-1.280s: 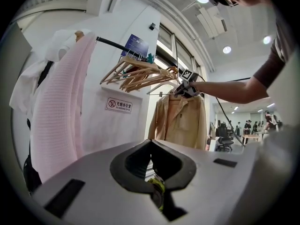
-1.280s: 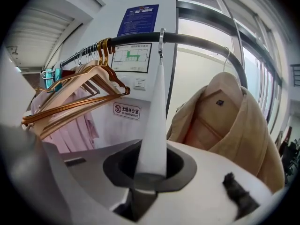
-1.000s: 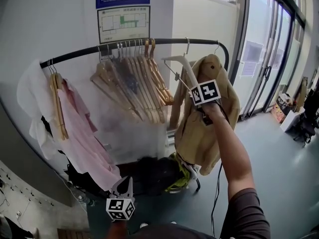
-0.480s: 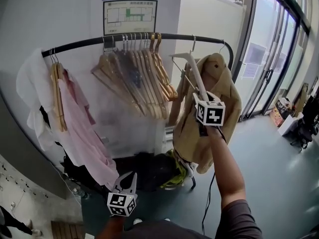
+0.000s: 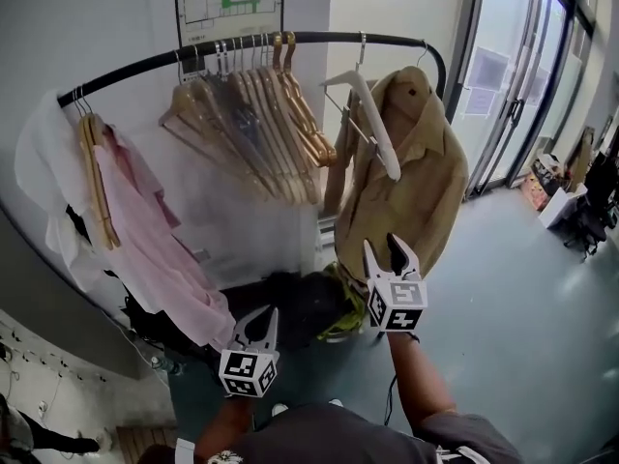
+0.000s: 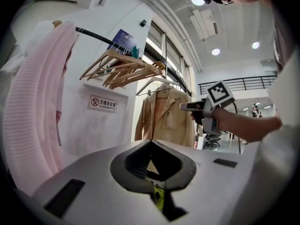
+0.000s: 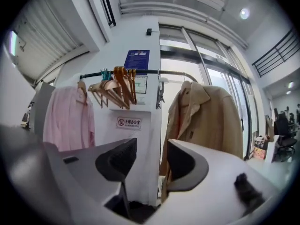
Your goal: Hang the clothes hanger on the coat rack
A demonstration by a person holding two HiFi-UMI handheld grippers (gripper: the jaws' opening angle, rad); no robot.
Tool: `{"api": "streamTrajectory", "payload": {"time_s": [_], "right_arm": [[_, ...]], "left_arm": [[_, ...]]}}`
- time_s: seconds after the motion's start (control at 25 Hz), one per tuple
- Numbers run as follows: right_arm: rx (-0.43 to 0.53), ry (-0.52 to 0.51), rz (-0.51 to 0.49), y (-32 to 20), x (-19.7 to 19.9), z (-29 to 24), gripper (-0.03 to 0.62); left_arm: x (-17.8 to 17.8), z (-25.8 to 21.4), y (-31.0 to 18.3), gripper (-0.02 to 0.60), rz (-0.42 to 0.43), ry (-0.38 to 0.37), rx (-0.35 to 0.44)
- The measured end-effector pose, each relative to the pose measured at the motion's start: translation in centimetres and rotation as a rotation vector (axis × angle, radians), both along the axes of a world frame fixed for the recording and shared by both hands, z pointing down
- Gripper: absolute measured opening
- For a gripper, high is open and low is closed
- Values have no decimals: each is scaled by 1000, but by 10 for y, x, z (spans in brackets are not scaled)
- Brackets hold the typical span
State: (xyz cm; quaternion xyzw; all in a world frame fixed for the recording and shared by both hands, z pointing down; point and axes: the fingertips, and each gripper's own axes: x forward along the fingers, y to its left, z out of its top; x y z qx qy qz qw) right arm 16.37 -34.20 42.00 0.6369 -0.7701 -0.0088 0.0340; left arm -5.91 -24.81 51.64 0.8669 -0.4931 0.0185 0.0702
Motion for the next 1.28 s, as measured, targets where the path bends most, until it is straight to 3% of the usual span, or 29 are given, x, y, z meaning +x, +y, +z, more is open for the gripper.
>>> {"api": "streamTrajectory", "payload": {"time_s": [0.08,0.2,0.32,0.6,0.76,1.08,1.28], "right_arm": [[-29,-13,-25,20,-12,21,196],[-42,-97,-54,46,-24,30,68],[-40,-101,-90,67,-32,35,17],[-32,-23,-112,85,-52,44,14],[-66,-44,-71,80,-45,45,14],[-24,-32,-42,80,-38,37,14],[-18,-79,-57,82,-41,29,14]], "left_arm": [[3,-10,-4,9,13,-12,26],[3,-26,-11,9,20,-43,73],[-1,-38,-18,9,15,-49,101],[-9,-34,-22,9,-4,-15,77],[3,-35,-21,9,19,-9,81],[19,-47,-20,9,44,-9,110],[17,-43,-18,9,37,-35,111]]}}
